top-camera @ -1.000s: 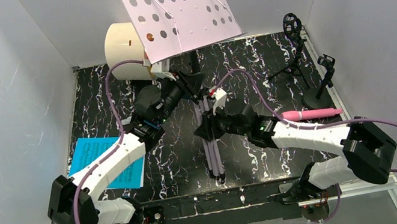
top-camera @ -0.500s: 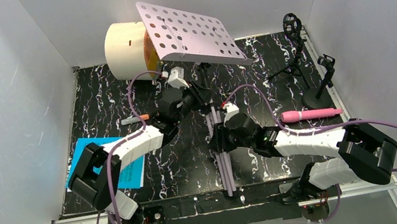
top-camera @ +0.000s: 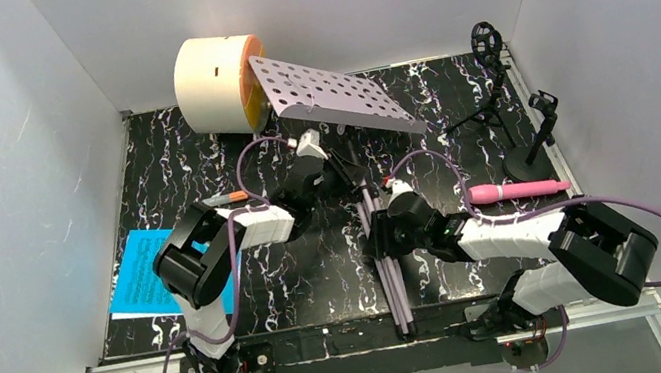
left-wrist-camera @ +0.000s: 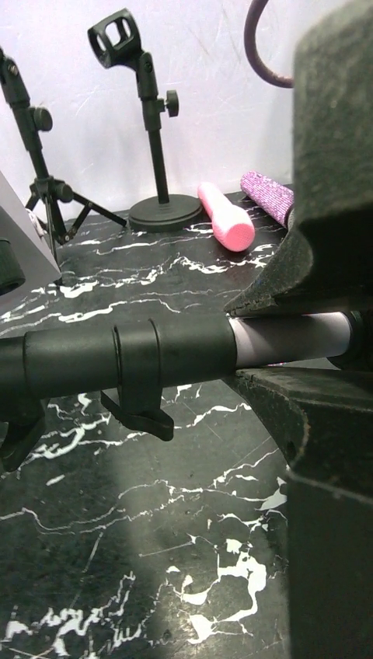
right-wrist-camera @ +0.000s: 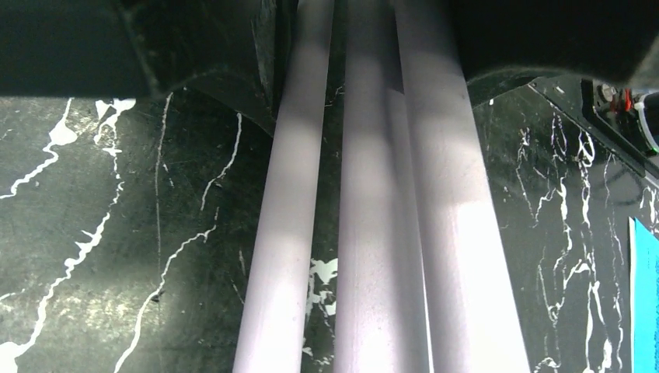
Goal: Pack up the instrument practice props
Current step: Place the music stand at the center of the board.
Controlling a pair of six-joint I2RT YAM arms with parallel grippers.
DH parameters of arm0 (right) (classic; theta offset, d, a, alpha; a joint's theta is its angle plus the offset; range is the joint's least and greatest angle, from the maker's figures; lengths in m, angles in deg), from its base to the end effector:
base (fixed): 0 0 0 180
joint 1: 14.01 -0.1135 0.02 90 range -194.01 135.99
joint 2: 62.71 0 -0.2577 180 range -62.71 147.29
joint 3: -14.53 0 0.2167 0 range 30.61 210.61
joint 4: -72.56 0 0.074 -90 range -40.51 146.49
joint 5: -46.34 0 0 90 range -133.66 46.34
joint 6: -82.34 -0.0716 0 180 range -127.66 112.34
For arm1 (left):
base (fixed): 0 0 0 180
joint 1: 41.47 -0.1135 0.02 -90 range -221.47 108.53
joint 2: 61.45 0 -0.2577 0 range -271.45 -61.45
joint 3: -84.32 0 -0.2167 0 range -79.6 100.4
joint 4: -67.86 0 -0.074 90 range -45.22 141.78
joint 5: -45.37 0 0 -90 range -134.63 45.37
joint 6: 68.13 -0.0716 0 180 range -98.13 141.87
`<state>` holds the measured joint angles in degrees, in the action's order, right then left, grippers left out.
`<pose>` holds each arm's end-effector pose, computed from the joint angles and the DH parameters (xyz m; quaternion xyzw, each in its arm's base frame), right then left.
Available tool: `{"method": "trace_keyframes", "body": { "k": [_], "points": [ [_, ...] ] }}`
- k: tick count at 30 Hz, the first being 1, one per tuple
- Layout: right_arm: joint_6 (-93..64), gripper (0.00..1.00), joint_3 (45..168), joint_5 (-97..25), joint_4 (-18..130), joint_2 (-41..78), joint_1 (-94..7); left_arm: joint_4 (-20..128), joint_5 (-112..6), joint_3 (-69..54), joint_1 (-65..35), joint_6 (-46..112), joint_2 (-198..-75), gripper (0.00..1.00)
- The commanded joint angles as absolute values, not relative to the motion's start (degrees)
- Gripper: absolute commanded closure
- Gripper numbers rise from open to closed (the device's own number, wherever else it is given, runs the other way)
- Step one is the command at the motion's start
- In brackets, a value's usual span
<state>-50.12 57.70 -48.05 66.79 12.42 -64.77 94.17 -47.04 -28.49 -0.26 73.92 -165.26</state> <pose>0.1641 0.1923 0.1589 -0.0481 0.8960 0.2962 0.3274 0.2979 -0.2649 0.2084 -0.0591 0.7655 -0.4767 0.4281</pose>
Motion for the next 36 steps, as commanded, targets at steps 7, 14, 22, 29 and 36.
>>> {"method": "trace_keyframes", "body": {
  "k": [7, 14, 22, 29, 36],
  "points": [
    [-52.1, 0.99, 58.6, -63.8, 76.0, 14.9, -58.8, 101.6, -52.9, -21.6, 1.2, 74.0, -174.1, 1.0],
    [-52.2, 0.99, 57.8, -65.3, 74.7, 14.5, -57.7, 103.2, -52.4, -21.5, 1.2, 76.8, -177.1, 0.9],
    [-54.6, 0.99, 58.6, -66.6, 71.6, 15.4, -57.7, 104.1, -50.0, -24.0, 1.0, 80.0, -176.3, 0.61],
    [-55.5, 0.99, 58.8, -67.3, 70.4, 16.4, -57.6, 104.1, -45.9, -27.0, 1.0, 81.3, -172.7, 0.53],
    [-55.5, 0.99, 60.1, -66.1, 71.0, 18.8, -57.6, 103.8, -44.5, -35.2, -2.7, 83.0, -164.4, 0.43]
  ]
}}
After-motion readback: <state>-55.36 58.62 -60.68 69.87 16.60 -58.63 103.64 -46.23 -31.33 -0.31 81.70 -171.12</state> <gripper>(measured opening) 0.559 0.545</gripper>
